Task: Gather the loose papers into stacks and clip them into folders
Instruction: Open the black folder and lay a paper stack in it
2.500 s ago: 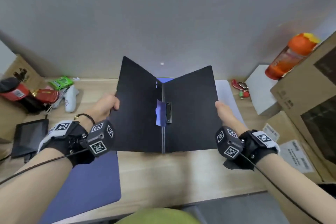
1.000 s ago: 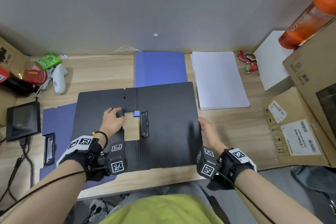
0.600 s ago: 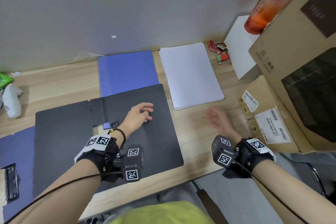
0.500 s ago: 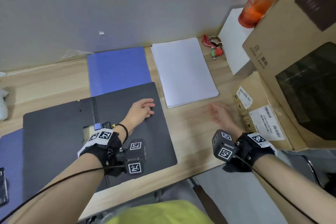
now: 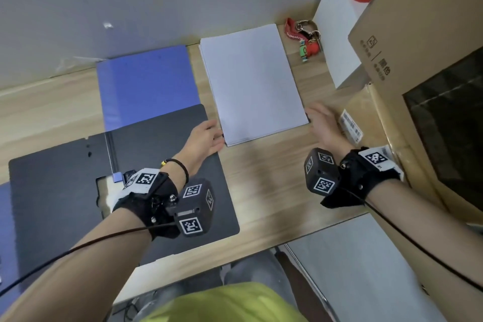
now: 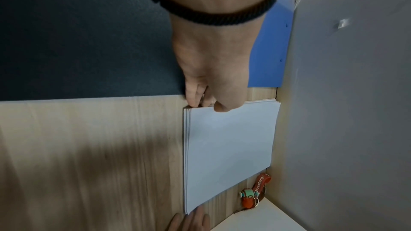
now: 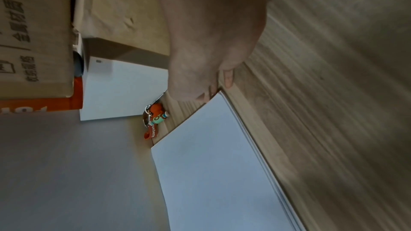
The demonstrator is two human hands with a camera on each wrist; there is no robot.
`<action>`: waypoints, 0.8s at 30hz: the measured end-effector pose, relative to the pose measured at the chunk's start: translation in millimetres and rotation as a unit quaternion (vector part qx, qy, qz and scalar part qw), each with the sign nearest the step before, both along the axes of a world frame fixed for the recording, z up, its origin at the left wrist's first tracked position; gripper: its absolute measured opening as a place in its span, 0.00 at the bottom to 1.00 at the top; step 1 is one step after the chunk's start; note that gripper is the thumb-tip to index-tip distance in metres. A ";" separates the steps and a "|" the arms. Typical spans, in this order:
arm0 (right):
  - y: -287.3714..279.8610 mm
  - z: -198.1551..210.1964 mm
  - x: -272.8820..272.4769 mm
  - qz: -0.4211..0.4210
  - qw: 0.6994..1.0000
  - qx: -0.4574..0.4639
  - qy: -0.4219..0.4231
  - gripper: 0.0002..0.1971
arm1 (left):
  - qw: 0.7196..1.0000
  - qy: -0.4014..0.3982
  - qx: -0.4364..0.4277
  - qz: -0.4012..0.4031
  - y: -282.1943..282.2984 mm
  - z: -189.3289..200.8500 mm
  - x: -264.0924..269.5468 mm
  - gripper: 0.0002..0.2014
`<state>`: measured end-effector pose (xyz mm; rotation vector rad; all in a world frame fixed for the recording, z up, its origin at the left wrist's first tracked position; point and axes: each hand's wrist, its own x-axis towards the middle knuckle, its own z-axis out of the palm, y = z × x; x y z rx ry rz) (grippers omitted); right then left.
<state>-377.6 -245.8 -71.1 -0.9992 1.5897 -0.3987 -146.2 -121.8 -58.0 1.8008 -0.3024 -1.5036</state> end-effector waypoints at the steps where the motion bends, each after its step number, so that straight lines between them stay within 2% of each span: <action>1: -1.2 0.4 -0.5 0.005 1.000 -0.001 -0.004 0.06 | 1.000 0.002 -0.002 0.004 -0.9 1.4 -0.9 0.24; 5: -4.7 7.8 -6.0 0.014 1.000 -0.009 -0.014 0.08 | 1.000 -0.002 0.003 0.015 -3.6 7.4 0.9 0.24; 10: -6.9 18.2 -6.9 0.015 0.999 0.016 -0.031 0.21 | 1.000 0.004 -0.001 0.025 -7.8 18.9 4.9 0.22; 18: -8.0 21.2 -6.0 -0.002 0.996 0.033 -0.084 0.22 | 0.996 0.064 -0.019 0.067 -27.1 23.1 -8.0 0.11; 22: -5.2 21.1 -7.9 -0.002 0.993 0.041 -0.111 0.24 | 0.991 0.110 -0.013 0.072 -39.5 18.3 -14.8 0.15; 24: -2.9 23.0 -9.8 -0.007 0.992 0.046 -0.118 0.24 | 0.991 0.106 -0.004 0.077 -45.5 13.1 -20.8 0.16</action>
